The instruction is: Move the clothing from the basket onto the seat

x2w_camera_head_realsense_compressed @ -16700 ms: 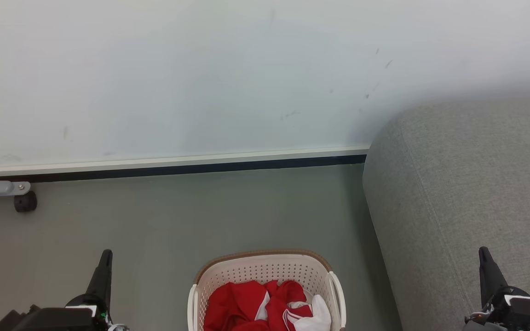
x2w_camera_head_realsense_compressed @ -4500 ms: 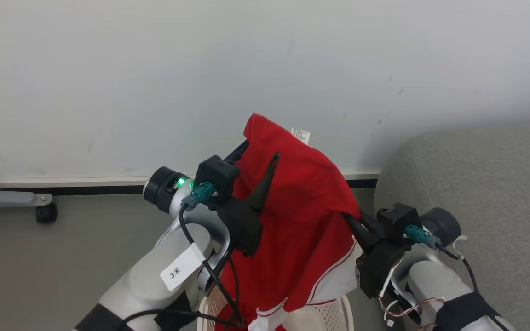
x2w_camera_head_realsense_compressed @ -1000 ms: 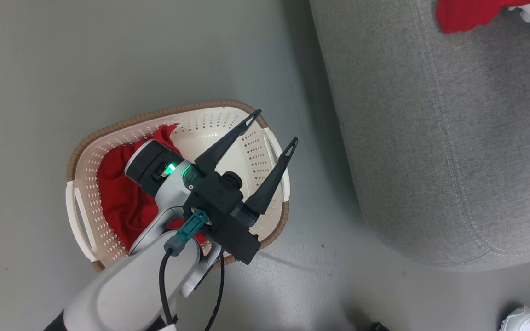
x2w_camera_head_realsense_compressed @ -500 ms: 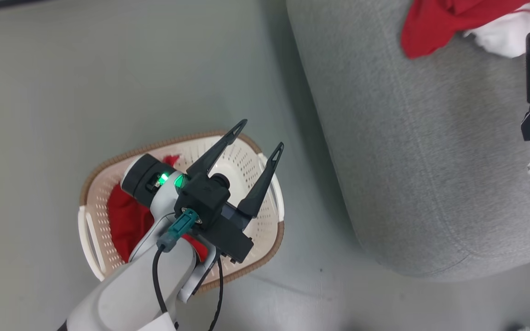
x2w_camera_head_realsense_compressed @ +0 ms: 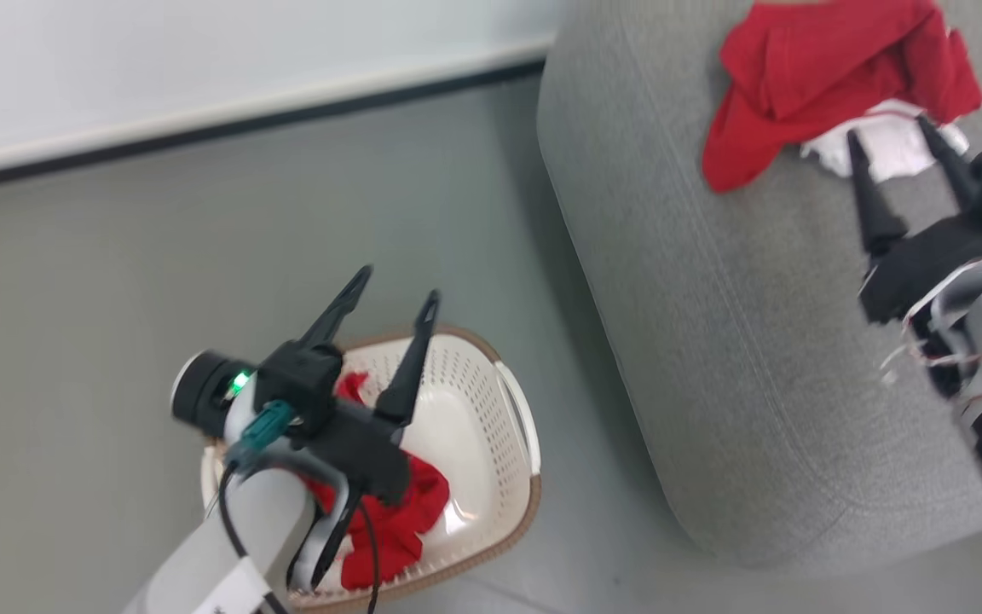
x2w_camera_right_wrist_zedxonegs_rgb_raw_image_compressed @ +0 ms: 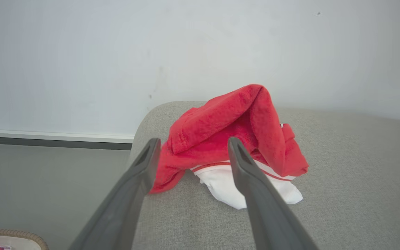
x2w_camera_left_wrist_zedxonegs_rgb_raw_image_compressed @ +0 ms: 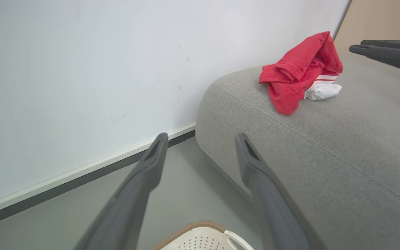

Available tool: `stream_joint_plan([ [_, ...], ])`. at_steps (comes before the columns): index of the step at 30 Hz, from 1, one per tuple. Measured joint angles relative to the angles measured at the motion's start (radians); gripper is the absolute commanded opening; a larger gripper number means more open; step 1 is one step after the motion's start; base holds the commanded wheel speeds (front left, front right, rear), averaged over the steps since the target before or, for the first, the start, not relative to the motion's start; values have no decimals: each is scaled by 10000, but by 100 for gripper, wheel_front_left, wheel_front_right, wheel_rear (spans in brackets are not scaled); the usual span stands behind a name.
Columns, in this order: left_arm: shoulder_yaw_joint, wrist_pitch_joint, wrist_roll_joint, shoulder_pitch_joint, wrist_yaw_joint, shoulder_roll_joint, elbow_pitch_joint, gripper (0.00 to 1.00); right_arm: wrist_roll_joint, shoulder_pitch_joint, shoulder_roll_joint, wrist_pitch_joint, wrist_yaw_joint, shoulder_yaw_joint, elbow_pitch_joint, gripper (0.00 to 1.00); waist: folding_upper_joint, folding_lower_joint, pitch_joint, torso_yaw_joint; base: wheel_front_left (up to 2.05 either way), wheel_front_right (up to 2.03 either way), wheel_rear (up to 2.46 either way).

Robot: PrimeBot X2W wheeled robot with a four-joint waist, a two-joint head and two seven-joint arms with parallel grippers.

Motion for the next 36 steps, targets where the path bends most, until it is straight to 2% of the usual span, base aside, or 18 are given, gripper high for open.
stream_joint_plan([
  [12, 1289, 0, -558, 1881, 100, 63, 477, 100, -96, 1966, 637, -2, -92, 184, -947, 100, 0, -1, -1713, 607, 0, 0, 0],
  [17, 1873, 0, -606, 3070, 176, 73, 560, 100, -94, 3564, 953, 0, -458, 140, -1726, 100, 0, 0, -2576, 976, 0, 0, 0],
  [23, 2435, 0, -600, 4051, 178, 117, 270, 100, -100, 4944, 974, 0, -978, -46, -2917, 100, 0, 0, -3298, 1387, 0, 0, 0],
  [30, 3517, 0, -410, 5099, 186, 176, -186, 100, -359, 5860, 1062, -2, -1404, 33, -4328, 100, 0, 0, -3780, 1817, 0, 0, 0],
  [36, 4136, 0, -92, 5754, 188, -19, -589, 100, -451, 6712, 1026, -2, -1733, -113, -5141, 100, 1, 1, -3942, 1957, 0, 0, 0],
])
